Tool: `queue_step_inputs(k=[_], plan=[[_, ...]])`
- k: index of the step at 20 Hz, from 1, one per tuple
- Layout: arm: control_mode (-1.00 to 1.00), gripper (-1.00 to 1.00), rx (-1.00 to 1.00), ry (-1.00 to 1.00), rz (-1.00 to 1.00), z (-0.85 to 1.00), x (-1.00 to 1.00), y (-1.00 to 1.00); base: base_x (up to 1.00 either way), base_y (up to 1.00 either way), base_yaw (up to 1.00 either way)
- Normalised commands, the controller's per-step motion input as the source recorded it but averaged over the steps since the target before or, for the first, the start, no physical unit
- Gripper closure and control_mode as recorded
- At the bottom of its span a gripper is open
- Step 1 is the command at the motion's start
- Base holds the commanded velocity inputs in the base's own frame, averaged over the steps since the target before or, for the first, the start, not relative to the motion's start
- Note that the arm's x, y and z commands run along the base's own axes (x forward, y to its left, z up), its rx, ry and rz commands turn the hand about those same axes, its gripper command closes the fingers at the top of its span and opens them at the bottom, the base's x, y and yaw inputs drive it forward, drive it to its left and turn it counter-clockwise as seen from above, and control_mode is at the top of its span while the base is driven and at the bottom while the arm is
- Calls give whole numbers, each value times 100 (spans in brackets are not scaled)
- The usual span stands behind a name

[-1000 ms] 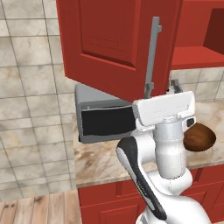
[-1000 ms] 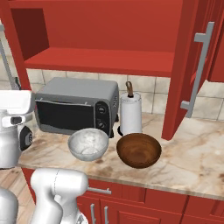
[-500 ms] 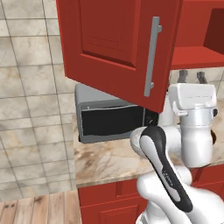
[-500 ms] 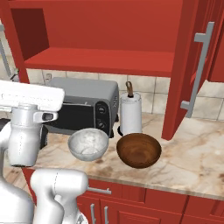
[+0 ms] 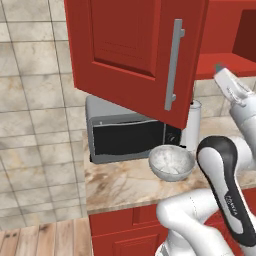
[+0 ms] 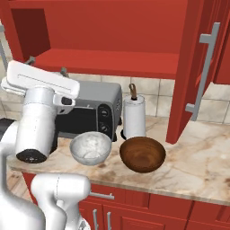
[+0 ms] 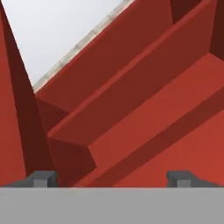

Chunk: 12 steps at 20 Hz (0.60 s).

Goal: Open the cabinet. Pick the bowls from the counter and place them in the cabinet. Then close the cabinet.

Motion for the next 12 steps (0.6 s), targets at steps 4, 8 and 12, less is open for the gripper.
queue_step_inputs(k=[4, 8, 12], plan=[[-100, -100, 0, 58, 37, 0, -18, -11, 0, 0, 0], [-100, -100, 5, 67, 40, 0, 0, 18, 0, 0, 0], [-100, -100, 33, 67, 23, -1, 26, 34, 0, 0, 0]])
